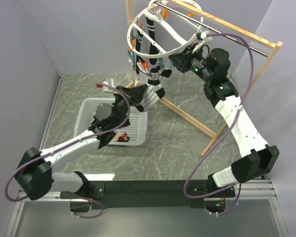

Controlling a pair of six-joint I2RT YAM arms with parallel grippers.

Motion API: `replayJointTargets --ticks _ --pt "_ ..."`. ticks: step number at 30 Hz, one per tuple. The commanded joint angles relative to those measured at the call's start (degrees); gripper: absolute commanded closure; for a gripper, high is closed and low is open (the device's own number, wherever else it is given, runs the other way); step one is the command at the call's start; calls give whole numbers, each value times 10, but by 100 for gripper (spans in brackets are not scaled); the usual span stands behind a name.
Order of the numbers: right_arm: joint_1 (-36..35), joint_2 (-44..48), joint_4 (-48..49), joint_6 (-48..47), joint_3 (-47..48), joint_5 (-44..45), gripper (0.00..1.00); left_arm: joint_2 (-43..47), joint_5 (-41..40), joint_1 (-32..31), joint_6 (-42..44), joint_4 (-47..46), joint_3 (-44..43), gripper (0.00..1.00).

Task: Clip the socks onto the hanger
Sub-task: Clamp the sock onto the hanger.

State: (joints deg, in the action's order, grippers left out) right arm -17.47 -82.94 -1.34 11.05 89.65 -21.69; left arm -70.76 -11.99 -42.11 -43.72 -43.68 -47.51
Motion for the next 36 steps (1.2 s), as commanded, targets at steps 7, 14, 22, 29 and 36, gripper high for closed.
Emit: replayJointTargets --ticks 7,14,22,29,36 --pt "1 44 28 66 1 -10 100 -82 -36 -35 -36 -220 -47 99" --pt "1 52 32 77 -10 -33 100 -133 8 -35 -40 -290 -79 99" --pt "1 59 42 94 -12 -55 100 -163 47 -34 -33 -340 -97 99" --pt "2 64 54 114 -10 -63 100 -177 55 -28 -50 -355 -105 99" --pt "3 68 65 141 -12 -69 100 -183 57 -17 -67 -331 -107 99"
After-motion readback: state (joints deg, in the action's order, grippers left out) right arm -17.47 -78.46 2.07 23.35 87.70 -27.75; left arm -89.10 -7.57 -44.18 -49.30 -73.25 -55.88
